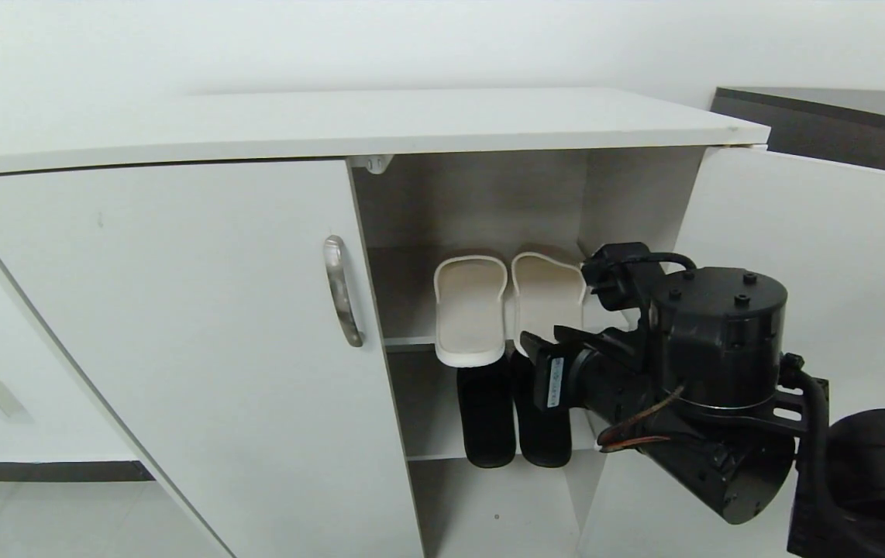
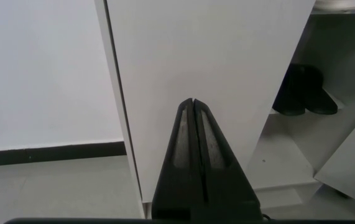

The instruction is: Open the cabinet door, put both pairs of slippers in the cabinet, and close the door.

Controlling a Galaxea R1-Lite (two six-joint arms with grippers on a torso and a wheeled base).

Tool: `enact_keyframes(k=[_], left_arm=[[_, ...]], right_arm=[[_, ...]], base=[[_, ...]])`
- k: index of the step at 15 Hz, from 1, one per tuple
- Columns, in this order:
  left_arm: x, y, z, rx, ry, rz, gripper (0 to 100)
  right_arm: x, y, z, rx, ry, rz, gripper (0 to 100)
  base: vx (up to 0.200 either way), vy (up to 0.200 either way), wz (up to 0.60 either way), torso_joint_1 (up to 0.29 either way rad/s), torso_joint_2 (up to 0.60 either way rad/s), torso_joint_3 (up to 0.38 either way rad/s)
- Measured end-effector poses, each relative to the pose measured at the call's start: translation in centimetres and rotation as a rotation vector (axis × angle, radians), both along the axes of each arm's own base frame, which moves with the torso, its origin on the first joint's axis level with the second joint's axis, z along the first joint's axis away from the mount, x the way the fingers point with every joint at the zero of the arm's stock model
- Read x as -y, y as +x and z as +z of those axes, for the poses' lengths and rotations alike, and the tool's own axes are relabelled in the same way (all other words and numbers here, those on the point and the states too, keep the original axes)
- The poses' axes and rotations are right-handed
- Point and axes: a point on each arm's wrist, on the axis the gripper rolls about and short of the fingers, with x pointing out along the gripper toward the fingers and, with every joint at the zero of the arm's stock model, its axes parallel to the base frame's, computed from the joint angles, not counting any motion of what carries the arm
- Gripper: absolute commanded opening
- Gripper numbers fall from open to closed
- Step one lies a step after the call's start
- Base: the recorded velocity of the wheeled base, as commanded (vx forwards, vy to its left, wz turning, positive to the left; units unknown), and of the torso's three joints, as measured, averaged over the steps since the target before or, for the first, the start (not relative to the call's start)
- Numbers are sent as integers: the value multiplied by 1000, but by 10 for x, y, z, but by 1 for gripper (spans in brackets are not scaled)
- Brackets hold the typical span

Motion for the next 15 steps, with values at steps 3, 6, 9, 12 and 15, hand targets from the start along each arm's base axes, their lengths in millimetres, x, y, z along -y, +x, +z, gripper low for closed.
enact_keyframes(k=[3,6,9,12,15], left_arm=[[0,0,0,0,0,-1,0],[0,0,0,0,0,-2,0],[0,0,0,0,0,-2,0],[0,0,0,0,-1,-2,0],[0,0,0,0,-1,-1,0]], right_arm=[[-2,-3,-5,-8,-12,12,0],[-4,-6,-5,-7,-13,21,0],[-4,-7,-6,-9,-15,24,0],[-5,-8,-7,-10,-16,29,0],[-4,-8,-9,-14,-23,27,0]], base=[[0,0,0,0,0,0],[-67,0,0,2,1,2],[-200,0,0,7,5,2],[-200,0,0,1,2,7],[-200,0,0,2,7,1]])
